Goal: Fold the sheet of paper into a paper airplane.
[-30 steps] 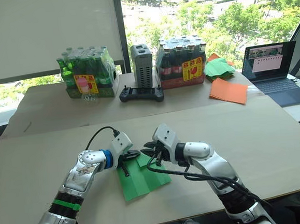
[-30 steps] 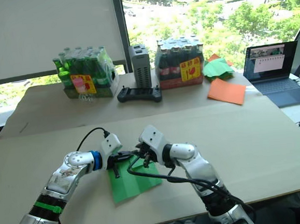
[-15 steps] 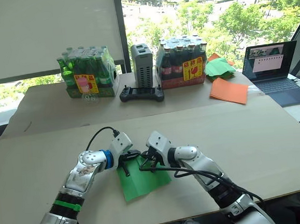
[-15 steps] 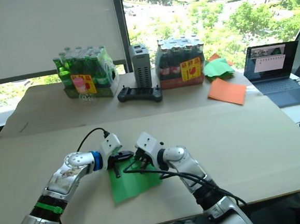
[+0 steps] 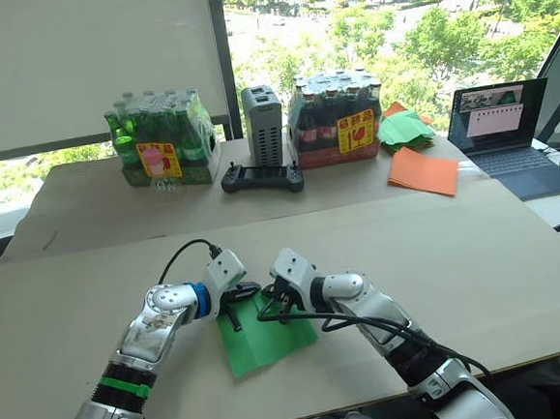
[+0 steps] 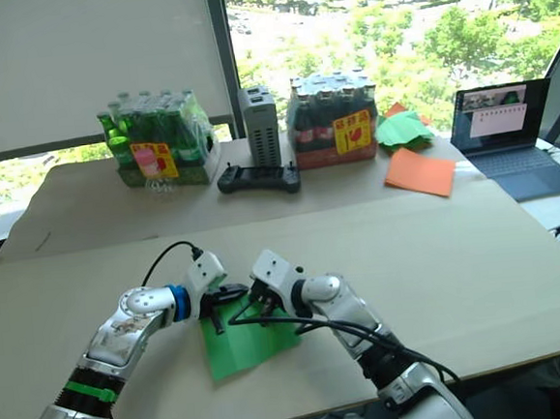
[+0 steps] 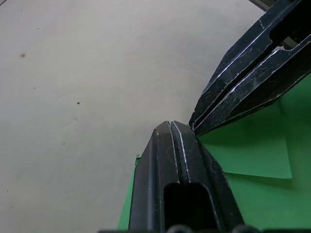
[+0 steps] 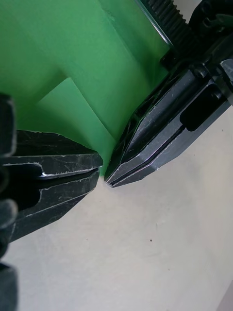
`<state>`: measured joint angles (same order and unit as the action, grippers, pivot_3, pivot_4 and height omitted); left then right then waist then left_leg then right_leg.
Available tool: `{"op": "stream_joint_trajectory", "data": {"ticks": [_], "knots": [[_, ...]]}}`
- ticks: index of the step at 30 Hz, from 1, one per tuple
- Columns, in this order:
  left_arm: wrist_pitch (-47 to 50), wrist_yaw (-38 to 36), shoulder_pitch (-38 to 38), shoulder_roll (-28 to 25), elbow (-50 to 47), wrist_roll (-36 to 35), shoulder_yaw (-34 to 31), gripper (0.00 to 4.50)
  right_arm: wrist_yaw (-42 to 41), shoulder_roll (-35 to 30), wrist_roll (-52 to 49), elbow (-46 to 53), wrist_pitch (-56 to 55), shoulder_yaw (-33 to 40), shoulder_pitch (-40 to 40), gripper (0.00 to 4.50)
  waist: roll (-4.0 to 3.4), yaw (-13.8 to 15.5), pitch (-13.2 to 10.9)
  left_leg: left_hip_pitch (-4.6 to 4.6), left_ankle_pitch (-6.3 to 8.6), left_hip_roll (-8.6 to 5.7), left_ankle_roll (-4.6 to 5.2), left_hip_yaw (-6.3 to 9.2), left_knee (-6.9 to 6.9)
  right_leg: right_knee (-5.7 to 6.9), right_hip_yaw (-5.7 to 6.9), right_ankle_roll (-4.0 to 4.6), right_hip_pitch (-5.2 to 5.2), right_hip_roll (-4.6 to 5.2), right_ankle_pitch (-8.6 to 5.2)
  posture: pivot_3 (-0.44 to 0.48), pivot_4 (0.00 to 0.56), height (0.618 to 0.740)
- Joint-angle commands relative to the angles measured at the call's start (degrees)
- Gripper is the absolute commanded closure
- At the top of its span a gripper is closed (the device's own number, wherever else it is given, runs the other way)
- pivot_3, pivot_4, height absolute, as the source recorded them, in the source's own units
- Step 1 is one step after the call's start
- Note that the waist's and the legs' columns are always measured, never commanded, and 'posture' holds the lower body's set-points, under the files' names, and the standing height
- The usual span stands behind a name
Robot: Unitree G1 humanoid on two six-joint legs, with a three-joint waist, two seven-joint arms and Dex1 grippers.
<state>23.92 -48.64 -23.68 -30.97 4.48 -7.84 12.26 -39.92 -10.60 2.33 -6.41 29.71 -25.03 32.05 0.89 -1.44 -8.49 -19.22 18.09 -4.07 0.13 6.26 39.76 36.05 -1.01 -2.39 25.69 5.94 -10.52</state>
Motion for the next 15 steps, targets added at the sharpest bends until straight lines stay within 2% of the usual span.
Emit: {"op": "stream_joint_trajectory", "data": {"ticks": [1,15], "knots": [[0.6,-0.2,1.5,-0.7,1.5,1.7,1.0,4.50,-0.7,-1.6,1.3,-0.3,3.8,-1.9,-1.9,4.48,0.00,0.0,0.0,0.00,0.00,0.00,0.01,0.00,0.00,0.00,0.00,0.00,0.00,0.00,0.00,0.000,0.150,0.724],[0.0,-0.7,1.7,-0.1,1.9,2.1,1.8,4.50,-1.2,-6.4,0.5,6.6,8.5,-1.8,-6.4,4.48,0.00,0.3,0.2,0.35,0.13,0.00,0.20,0.05,-0.03,-0.22,0.06,-0.09,-0.55,0.00,-0.06,0.000,0.150,0.724]]}}
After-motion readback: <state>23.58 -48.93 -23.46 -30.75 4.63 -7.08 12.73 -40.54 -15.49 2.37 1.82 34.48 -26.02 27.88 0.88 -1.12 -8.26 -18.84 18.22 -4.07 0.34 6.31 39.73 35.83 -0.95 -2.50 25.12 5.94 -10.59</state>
